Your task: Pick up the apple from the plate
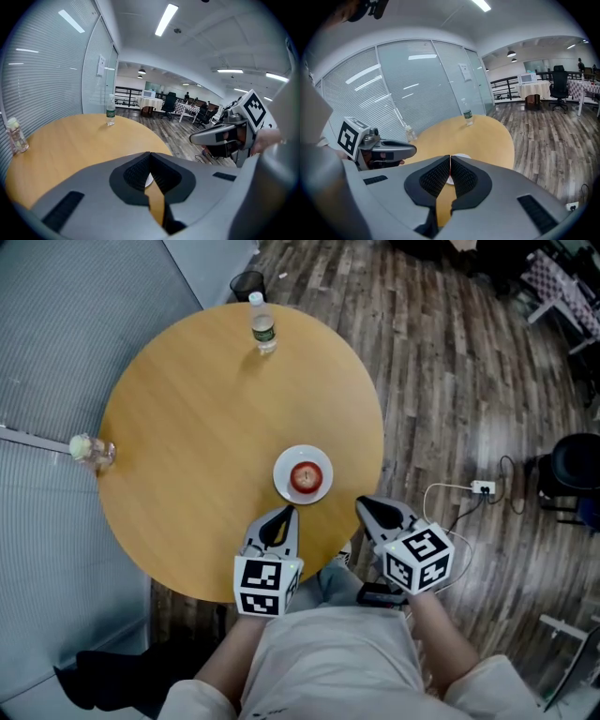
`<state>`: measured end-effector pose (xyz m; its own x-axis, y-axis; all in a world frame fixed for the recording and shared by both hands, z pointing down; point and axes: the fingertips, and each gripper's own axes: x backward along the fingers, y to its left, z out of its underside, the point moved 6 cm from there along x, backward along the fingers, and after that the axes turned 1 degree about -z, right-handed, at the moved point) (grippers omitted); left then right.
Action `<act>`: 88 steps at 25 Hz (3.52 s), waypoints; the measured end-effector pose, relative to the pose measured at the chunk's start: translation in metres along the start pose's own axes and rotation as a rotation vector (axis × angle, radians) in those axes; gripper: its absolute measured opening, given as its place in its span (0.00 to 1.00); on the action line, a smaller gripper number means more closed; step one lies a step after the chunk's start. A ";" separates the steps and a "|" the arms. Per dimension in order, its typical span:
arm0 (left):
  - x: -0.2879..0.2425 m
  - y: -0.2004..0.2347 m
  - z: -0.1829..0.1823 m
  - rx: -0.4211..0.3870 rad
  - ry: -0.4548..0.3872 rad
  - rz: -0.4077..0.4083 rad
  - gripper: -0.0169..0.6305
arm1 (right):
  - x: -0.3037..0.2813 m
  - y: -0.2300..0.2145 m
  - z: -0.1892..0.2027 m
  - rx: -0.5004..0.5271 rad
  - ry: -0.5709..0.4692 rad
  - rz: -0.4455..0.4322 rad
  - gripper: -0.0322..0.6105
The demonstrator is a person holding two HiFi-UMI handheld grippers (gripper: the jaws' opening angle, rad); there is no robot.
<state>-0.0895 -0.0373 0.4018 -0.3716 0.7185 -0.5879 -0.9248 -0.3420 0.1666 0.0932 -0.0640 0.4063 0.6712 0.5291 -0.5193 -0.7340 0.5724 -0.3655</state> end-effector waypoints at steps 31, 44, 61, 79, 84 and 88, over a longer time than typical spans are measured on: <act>-0.063 0.022 0.033 0.004 0.066 0.015 0.03 | -0.052 -0.027 0.026 -0.051 0.074 -0.003 0.10; -0.078 0.035 0.037 0.027 0.083 -0.004 0.03 | -0.064 -0.033 0.033 -0.065 0.087 -0.004 0.10; -0.109 0.032 0.049 -0.014 0.151 0.045 0.50 | -0.073 -0.037 0.045 -0.097 0.114 -0.014 0.10; -0.143 0.032 0.067 -0.047 0.213 0.058 0.66 | -0.076 -0.042 0.054 -0.123 0.135 -0.014 0.10; -0.148 0.034 0.068 -0.058 0.214 0.058 0.66 | -0.076 -0.042 0.055 -0.129 0.141 -0.009 0.10; -0.151 0.035 0.069 -0.070 0.219 0.062 0.66 | -0.077 -0.042 0.056 -0.133 0.143 -0.007 0.10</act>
<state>-0.0716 -0.1159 0.5515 -0.3938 0.5493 -0.7370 -0.8902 -0.4278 0.1568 0.0782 -0.0935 0.5050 0.6614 0.4253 -0.6178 -0.7431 0.4830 -0.4631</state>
